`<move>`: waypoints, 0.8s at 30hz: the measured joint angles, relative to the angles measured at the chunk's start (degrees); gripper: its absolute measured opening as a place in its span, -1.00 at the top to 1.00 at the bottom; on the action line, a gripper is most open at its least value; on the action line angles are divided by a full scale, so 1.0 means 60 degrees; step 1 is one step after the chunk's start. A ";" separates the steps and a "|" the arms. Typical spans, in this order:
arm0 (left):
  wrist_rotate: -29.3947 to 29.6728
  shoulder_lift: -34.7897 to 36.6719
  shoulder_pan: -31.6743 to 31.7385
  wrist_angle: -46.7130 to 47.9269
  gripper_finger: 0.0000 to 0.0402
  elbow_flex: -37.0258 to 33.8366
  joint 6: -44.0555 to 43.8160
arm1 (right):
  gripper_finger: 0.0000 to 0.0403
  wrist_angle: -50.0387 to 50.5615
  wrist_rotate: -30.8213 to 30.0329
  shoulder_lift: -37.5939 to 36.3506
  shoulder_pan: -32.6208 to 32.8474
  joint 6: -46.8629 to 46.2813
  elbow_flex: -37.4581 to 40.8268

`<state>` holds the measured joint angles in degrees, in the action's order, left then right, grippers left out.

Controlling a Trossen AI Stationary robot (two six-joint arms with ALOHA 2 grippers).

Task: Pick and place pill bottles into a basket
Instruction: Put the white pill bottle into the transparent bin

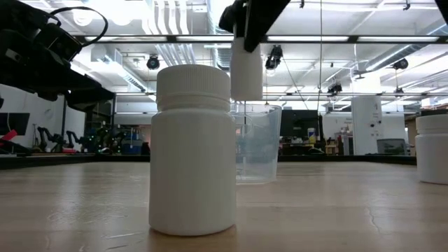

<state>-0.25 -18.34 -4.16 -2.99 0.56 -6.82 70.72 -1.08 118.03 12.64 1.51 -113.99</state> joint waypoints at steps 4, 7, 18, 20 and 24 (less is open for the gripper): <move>0.0001 0.0004 0.0001 -0.0002 -0.09 0.0000 0.0000 | 0.27 -0.0597 -0.0033 -0.0056 -0.0007 0.0042 0.0363; -0.0001 -0.0019 -0.0001 0.0002 -0.09 -0.0004 -0.0001 | 0.27 -0.0887 -0.0030 -0.0134 -0.0004 0.0062 0.0670; 0.0002 -0.0001 0.0000 -0.0002 -0.09 0.0000 -0.0001 | 0.27 -0.1758 -0.0012 -0.0149 -0.0022 0.0321 0.1950; 0.0003 -0.0001 0.0002 -0.0001 -0.09 -0.0001 -0.0001 | 0.27 -0.1891 0.0076 -0.0149 -0.0044 0.0319 0.2117; 0.0000 -0.0001 -0.0001 0.0001 -0.09 -0.0004 0.0000 | 0.27 -0.2139 0.0192 -0.0156 -0.0088 0.0381 0.2307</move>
<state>-0.25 -18.35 -4.16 -2.99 0.54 -6.83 57.89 0.08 117.10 12.12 3.80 -100.15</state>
